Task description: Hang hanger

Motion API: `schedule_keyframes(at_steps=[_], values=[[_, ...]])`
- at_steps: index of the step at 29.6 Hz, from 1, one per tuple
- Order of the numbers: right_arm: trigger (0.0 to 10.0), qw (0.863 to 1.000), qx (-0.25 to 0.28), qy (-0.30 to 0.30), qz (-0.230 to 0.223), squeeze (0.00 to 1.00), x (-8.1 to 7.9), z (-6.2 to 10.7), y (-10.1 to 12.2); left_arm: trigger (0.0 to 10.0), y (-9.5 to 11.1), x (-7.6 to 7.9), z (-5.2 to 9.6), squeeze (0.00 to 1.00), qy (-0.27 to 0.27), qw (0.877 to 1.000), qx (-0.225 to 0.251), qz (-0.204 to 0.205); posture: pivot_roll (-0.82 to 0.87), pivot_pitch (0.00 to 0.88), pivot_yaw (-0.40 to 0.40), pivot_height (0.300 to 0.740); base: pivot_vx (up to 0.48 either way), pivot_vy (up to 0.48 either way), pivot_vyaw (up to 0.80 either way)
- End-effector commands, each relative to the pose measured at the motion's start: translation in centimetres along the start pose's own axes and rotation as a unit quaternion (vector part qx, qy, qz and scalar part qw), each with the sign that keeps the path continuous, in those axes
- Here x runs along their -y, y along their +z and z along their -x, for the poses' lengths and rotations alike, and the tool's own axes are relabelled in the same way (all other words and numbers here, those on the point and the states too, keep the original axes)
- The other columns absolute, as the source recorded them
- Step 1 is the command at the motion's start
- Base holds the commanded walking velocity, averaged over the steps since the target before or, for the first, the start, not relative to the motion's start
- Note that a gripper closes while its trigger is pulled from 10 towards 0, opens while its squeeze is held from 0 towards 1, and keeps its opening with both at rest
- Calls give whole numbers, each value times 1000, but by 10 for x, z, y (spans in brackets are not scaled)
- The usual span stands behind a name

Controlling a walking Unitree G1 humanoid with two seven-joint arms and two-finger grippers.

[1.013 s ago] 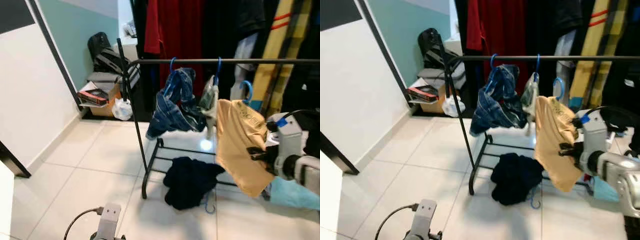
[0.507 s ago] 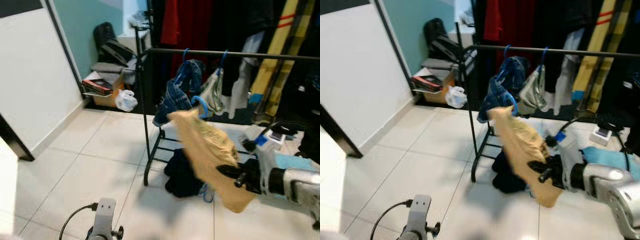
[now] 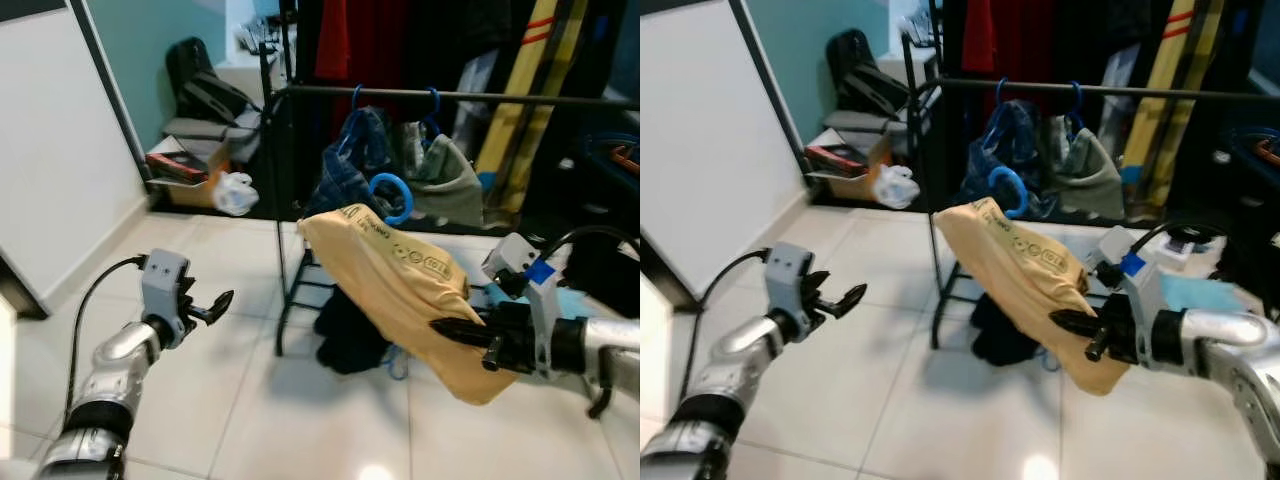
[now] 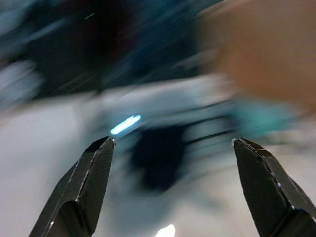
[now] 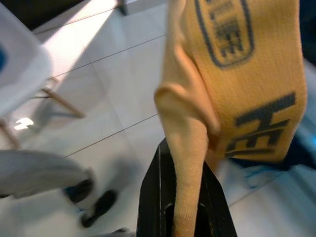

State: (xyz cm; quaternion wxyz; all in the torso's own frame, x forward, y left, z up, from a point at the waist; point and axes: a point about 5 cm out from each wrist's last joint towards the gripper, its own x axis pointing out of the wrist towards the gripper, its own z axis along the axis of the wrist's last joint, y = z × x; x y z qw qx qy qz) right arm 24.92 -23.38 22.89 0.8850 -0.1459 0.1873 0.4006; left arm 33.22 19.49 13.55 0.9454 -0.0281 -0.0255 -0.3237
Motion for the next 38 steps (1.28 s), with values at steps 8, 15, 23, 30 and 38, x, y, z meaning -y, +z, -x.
schedule_keyframes(at_steps=[8, 15, 23, 30, 38], values=[[0, 989, 81, 79, 91, 0, 11, 30, 44, 10000, 102, 30, 13, 0, -261, 950, 173, 10, -129, 0, 72, 740, 0, 0, 0], [0, 968, 146, 175, 106, 0, 1, 49, 69, 10000, 103, 32, 28, 0, -309, 938, 156, 3, -136, 0, 73, 740, 0, 0, 0], [0, 956, 169, 210, 117, 0, 2, 56, 78, 10000, 108, 30, 34, 0, -287, 945, 155, 10, -136, 0, 62, 740, 0, 0, 0], [0, 954, 165, 220, 114, 0, 4, 56, 75, 10000, 111, 23, 43, 0, -274, 948, 160, 15, -133, 0, 59, 740, 0, 0, 0], [0, 949, 167, 244, 108, 0, -1, 55, 74, 10000, 115, 15, 49, 0, -251, 954, 164, 11, -135, 0, 58, 740, 0, 0, 0]])
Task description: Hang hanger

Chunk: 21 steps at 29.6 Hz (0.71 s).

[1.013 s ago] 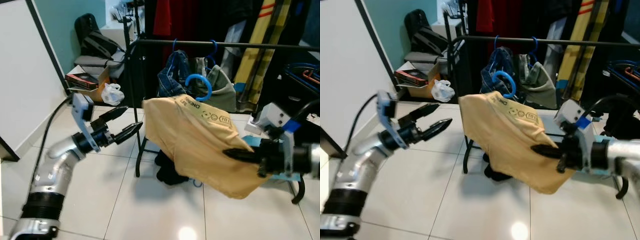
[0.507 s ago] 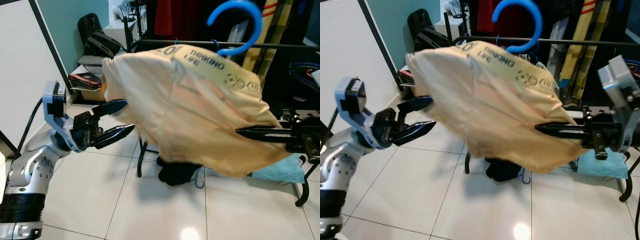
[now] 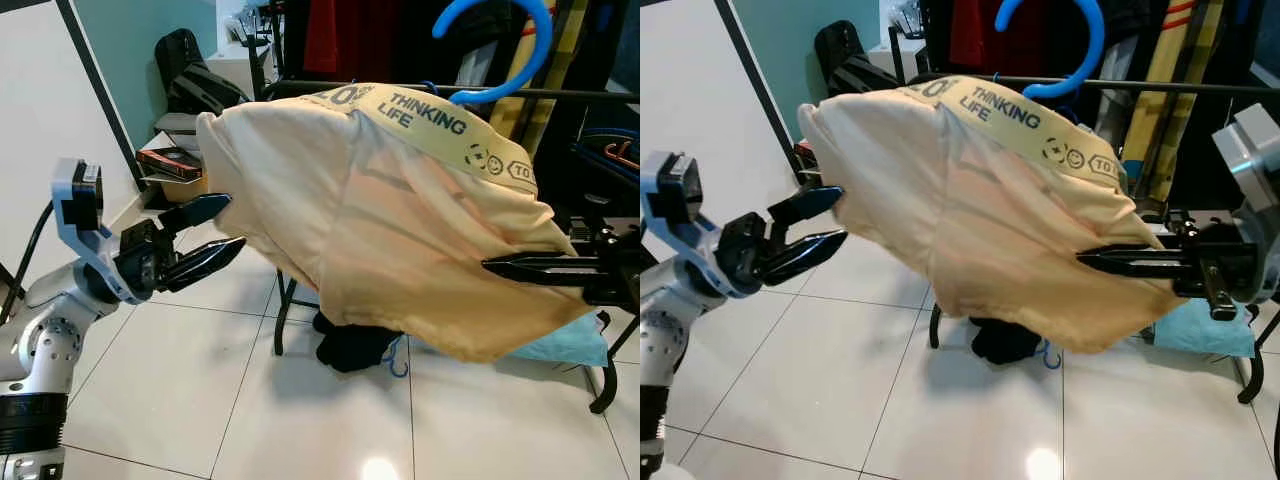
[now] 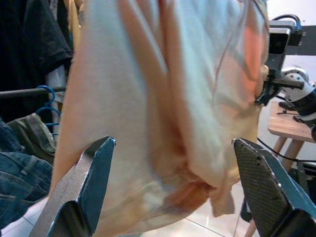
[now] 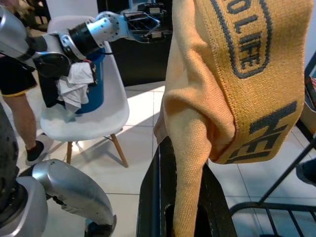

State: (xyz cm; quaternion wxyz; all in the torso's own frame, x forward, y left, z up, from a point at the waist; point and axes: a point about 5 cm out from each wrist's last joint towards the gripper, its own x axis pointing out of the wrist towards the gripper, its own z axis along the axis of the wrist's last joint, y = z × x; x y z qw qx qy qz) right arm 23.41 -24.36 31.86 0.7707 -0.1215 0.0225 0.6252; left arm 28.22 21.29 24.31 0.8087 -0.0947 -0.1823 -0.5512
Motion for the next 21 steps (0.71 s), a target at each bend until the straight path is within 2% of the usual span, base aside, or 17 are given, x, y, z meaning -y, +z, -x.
schedule_keyframes(at_steps=[1, 9, 11, 13, 17, 21], values=[[0, 1000, 2, 24, 1, 0, -5, -4, 2, 10000, 8, -4, 7, 0, 17, 1000, -5, -13, -135, 0, 58, 740, 0, 0, 0], [0, 999, -3, 38, -6, 0, -8, -4, 0, 10000, 13, -11, 20, 0, 50, 998, -3, -22, -131, 0, 51, 740, 0, 0, 0], [0, 999, -7, 41, -8, 0, -8, -3, -2, 10000, 17, -13, 30, 0, 65, 997, -6, -27, -133, 0, 46, 740, 0, 0, 0], [0, 999, -8, 42, -9, 0, -8, -3, -2, 10000, 19, -14, 34, 0, 71, 997, -5, -29, -133, 0, 46, 740, 0, 0, 0], [0, 999, -8, 47, -10, 0, -9, -4, -2, 10000, 19, -12, 35, 0, 68, 997, -3, -26, -131, 0, 39, 740, 0, 0, 0], [0, 998, -6, 55, -11, 0, -10, -7, -1, 10000, 16, -6, 28, 0, 47, 999, -2, -19, -129, 0, 37, 740, 0, 0, 0]])
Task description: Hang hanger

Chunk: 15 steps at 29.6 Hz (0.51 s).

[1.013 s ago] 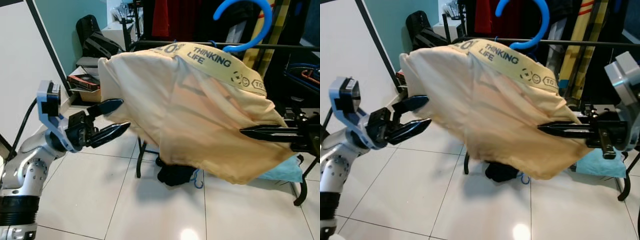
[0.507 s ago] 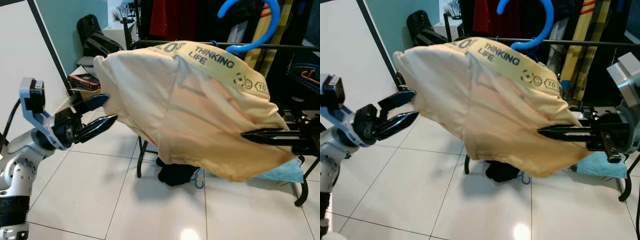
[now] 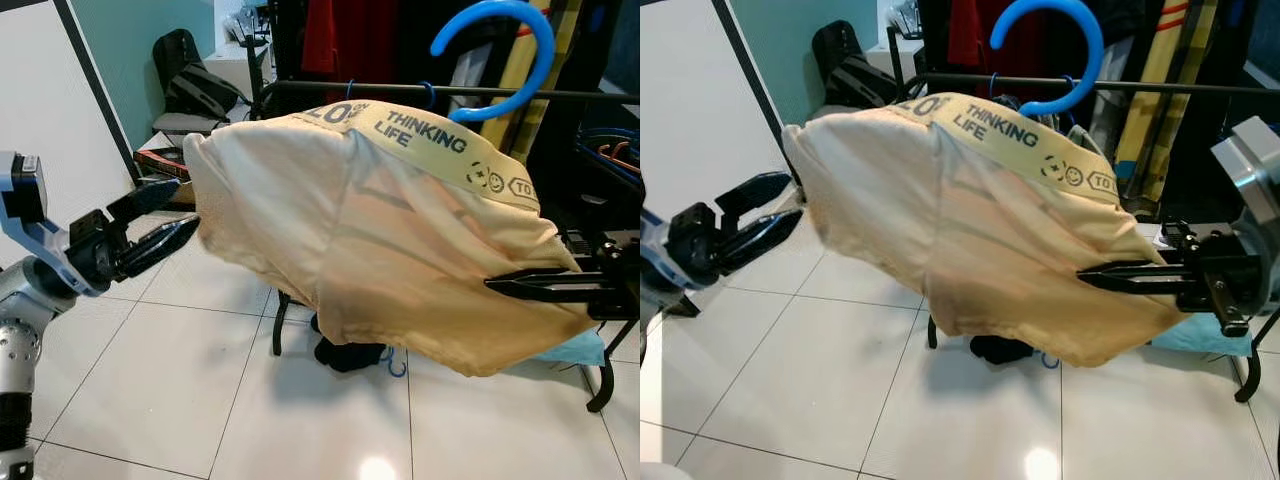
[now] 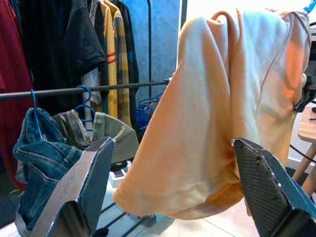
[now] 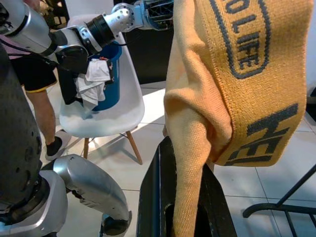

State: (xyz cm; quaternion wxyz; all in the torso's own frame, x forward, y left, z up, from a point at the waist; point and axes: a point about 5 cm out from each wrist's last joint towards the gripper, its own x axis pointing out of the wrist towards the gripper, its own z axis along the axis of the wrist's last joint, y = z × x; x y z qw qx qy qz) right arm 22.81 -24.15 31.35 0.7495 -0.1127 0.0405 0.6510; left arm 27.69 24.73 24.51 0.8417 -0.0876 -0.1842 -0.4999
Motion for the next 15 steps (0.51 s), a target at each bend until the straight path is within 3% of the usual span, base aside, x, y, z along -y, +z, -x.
schedule_keyframes(at_steps=[1, 6, 14, 15], values=[[0, 1000, 1, 23, 4, 0, -2, -8, 2, 10000, -2, 7, -7, 0, -24, 1000, -3, 5, -130, 0, 36, 740, 0, 0, 0], [0, 999, 15, 45, 5, 0, -4, -18, 3, 10000, -12, 16, -19, 0, -49, 999, -9, 21, -140, 0, 46, 740, 0, 0, 0], [0, 998, 23, 56, 6, 0, -5, -28, 2, 10000, -10, 8, -21, 0, -30, 999, -10, 11, -136, 0, 49, 740, 0, 0, 0], [0, 998, 24, 54, 6, 0, -5, -28, 2, 4627, -7, 7, -20, 0, -29, 999, -10, 10, -135, 0, 51, 740, 0, 0, 0]])
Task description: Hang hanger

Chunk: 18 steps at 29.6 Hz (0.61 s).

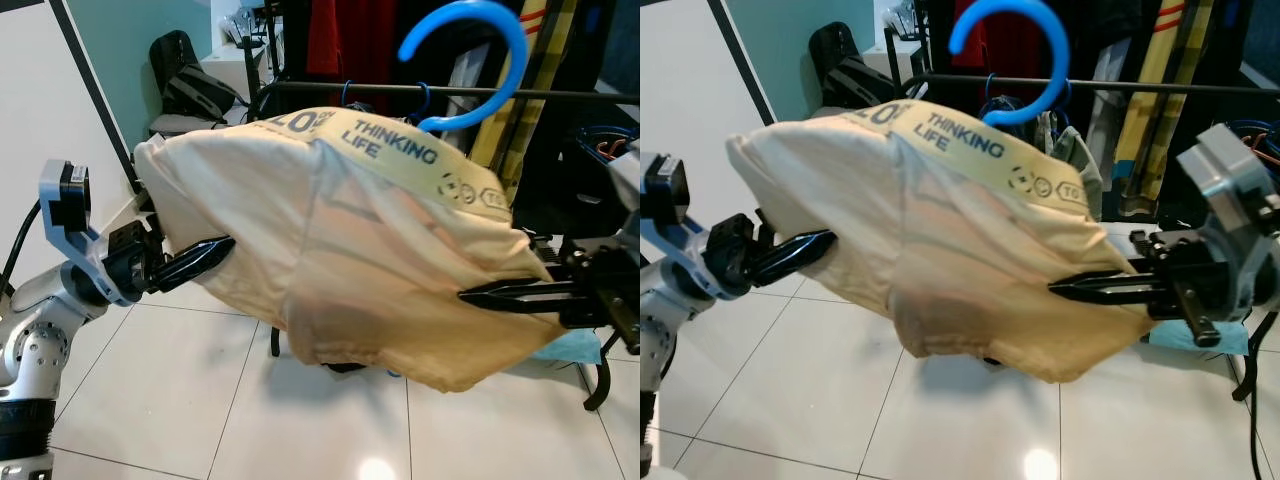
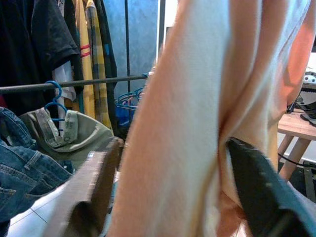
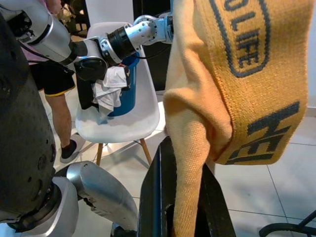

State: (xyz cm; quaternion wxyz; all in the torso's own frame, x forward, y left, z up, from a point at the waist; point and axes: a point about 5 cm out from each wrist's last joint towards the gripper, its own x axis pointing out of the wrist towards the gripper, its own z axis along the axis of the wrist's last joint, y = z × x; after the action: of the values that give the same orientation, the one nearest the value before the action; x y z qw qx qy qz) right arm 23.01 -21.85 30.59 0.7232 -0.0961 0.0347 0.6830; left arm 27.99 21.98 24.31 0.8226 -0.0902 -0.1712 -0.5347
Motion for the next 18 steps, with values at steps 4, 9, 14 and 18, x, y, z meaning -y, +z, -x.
schedule_keyframes(at_steps=[4, 9, 14, 18], values=[[0, 1000, 6, 9, 11, 0, -2, -4, 4, 0, 10, -4, 8, 0, 11, 1000, 1, -9, -134, 0, 50, 740, 0, 0, 0], [0, 1000, -4, 0, 7, 0, -1, -3, 2, 0, 14, -5, 11, 0, 22, 1000, 1, -15, -134, 0, 48, 740, 0, 0, 0], [0, 1000, -14, -11, 4, 0, 0, -1, -1, 0, 15, -5, 13, 0, 28, 999, 0, -19, -131, 0, 43, 740, 0, 0, 0], [0, 1000, -20, -23, 2, 0, 2, 1, -3, 0, 16, -5, 15, 0, 35, 999, -2, -23, -130, 0, 44, 740, 0, 0, 0]])
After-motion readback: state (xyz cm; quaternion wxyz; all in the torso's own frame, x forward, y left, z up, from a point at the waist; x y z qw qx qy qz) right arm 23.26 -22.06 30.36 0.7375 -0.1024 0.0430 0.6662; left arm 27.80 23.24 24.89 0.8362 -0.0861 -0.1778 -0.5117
